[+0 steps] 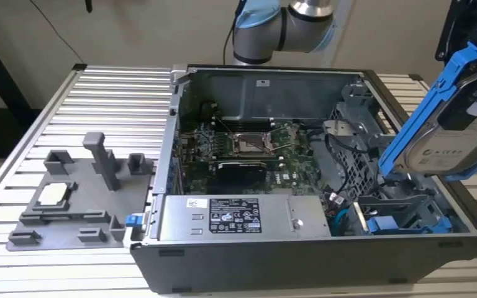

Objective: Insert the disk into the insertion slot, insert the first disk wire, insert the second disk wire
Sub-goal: 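Insert the disk into the insertion slot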

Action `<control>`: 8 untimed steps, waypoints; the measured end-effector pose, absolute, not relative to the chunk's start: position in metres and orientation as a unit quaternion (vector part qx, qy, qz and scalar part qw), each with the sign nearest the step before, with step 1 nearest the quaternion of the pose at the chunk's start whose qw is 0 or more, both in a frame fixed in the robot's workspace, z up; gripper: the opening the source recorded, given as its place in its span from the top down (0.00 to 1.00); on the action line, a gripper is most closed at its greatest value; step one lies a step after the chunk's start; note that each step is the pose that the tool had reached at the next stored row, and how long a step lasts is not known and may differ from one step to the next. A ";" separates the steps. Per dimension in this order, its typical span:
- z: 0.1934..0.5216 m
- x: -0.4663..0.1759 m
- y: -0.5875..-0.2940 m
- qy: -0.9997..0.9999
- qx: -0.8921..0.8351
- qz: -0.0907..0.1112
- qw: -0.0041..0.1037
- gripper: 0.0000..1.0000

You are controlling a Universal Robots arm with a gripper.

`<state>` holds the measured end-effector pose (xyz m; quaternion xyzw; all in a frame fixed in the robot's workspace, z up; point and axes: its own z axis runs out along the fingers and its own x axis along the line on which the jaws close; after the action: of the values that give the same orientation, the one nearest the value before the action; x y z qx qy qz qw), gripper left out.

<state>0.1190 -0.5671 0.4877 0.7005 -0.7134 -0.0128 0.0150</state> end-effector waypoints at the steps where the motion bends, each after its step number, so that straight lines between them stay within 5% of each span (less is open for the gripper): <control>1: 0.486 0.119 -0.567 -0.713 0.701 -0.013 0.015 0.67; 8: 0.474 0.119 -0.567 -0.713 0.701 -0.013 0.015 0.67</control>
<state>0.1190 -0.5673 0.4736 0.7005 -0.7133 -0.0129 0.0149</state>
